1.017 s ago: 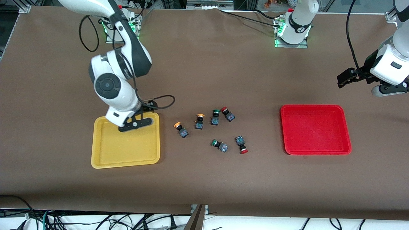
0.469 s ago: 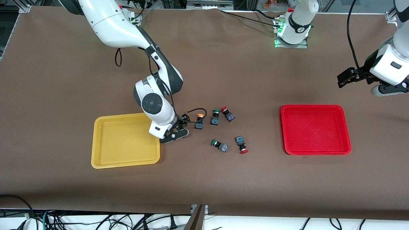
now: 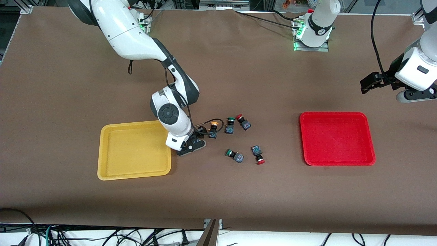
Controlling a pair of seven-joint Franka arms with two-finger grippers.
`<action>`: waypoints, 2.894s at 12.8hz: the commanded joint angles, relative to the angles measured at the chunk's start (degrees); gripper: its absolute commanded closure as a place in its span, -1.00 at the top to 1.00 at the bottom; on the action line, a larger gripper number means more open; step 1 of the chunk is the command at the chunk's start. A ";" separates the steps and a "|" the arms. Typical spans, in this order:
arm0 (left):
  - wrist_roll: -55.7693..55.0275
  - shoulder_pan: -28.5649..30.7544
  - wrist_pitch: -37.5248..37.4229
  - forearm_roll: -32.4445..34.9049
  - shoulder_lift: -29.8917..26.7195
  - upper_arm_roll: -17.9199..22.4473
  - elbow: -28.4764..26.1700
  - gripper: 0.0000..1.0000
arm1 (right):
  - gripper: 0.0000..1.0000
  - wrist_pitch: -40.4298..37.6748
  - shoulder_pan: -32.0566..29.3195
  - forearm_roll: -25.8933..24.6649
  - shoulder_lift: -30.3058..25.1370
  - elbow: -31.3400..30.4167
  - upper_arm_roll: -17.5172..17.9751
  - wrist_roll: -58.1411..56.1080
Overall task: Place red and yellow buttons in trays
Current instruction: 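Reach the right gripper down to an orange-capped button beside the yellow tray, then grasp the orange-capped button and carry it over the yellow tray, then release the button in the yellow tray while the left gripper reaches the red tray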
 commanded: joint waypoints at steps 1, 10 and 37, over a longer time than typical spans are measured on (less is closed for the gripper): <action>1.19 0.20 -0.94 -0.23 0.47 -0.13 1.31 1.00 | 0.34 0.74 0.70 -0.44 1.10 1.72 0.06 -0.59; 3.21 0.55 -1.29 -0.23 0.38 0.31 1.14 1.00 | -0.68 -16.73 -4.56 -0.62 -6.97 1.89 -1.34 -1.72; -7.50 -4.37 14.83 -2.95 21.89 -2.59 1.23 1.00 | 0.99 0.91 10.18 6.15 0.31 3.30 -3.10 40.80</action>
